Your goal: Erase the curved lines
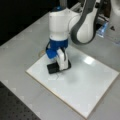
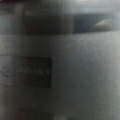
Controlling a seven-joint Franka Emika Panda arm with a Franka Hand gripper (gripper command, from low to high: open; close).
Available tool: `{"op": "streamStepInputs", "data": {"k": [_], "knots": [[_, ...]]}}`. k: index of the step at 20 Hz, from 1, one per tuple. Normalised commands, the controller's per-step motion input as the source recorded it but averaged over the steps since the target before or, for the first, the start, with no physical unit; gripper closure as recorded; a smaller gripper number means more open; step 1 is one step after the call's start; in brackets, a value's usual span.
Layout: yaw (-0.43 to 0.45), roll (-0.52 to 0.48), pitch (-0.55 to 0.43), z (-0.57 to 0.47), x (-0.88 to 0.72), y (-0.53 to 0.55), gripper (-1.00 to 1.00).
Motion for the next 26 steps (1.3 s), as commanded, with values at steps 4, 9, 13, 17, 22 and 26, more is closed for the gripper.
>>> {"op": "streamStepInputs", "data": {"k": [4, 9, 13, 17, 22, 26], "knots": [[-0.155, 0.141, 0.01, -0.54, 0.46, 0.14, 1.0], [-0.178, 0.148, 0.027, -0.53, 0.5, 0.09, 1.0], [-0.185, 0.147, 0.033, -0.54, 0.58, 0.05, 1.0], [-0.196, 0.157, 0.031, -0.58, 0.72, 0.08, 1.0], [-0.21, 0.132, 0.041, -0.61, 0.79, 0.12, 1.0], [-0.187, 0.117, 0.051, -0.63, 0.78, 0.12, 1.0]]}}
